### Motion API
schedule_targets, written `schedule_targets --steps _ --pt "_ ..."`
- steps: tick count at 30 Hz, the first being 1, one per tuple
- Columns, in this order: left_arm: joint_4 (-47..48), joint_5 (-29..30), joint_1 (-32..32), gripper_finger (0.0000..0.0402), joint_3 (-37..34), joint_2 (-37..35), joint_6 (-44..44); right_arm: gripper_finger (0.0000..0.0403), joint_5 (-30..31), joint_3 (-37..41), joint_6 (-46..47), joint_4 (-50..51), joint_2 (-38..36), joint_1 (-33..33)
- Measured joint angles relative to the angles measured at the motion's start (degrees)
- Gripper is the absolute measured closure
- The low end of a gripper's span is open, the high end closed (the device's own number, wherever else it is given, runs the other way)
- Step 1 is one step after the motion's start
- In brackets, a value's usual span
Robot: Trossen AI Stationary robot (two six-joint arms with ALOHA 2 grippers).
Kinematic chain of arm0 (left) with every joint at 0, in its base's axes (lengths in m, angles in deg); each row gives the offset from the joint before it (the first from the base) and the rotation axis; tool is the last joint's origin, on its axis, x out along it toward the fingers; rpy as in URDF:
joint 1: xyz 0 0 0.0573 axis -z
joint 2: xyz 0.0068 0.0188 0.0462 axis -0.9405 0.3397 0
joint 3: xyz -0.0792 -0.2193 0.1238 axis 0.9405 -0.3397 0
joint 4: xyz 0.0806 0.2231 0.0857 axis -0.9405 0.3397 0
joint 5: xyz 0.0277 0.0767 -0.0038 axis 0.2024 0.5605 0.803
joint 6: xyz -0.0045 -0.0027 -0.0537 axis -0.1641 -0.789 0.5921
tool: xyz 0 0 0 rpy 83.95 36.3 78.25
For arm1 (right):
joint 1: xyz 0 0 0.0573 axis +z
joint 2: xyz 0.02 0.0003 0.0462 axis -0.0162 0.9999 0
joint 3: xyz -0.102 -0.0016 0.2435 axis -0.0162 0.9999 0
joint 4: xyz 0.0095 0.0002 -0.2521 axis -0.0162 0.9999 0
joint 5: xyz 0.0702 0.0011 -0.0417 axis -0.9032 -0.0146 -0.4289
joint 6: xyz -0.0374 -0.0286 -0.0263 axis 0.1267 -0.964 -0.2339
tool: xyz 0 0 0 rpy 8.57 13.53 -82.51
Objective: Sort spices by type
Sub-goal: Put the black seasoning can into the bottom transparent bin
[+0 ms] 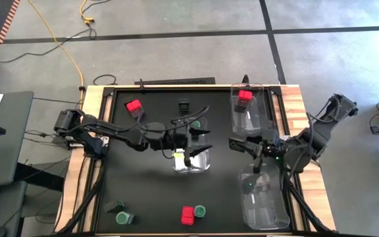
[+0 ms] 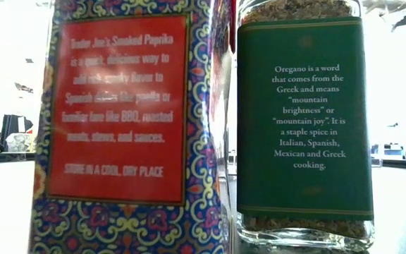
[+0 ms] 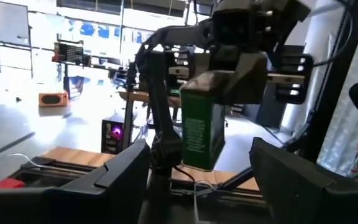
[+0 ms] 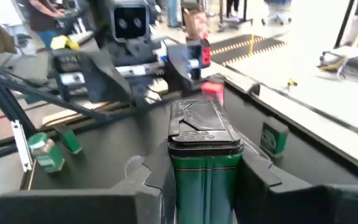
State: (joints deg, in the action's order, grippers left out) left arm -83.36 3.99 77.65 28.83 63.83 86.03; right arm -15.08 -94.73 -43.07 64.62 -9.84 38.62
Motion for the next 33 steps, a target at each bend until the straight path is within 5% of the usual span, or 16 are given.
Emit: schedule_targets --steps 11,21,33 --pt "0.4 -4.5 -0.3 0.0136 0.0 0.0 -2.5 0.0268 -16.7 0.0 -19.5 -20.3 2.8 -12.1" --pt "0.3 -4.5 -0.5 0.0140 0.0 0.0 -1.7 0.0268 -25.9 -2.7 -22.5 -25.2 9.7 -18.5" --pt "1.7 -5.5 -0.5 0.0269 0.0 0.0 -1.5 0.0263 -29.7 -4.7 -23.4 -25.2 11.2 -19.3"
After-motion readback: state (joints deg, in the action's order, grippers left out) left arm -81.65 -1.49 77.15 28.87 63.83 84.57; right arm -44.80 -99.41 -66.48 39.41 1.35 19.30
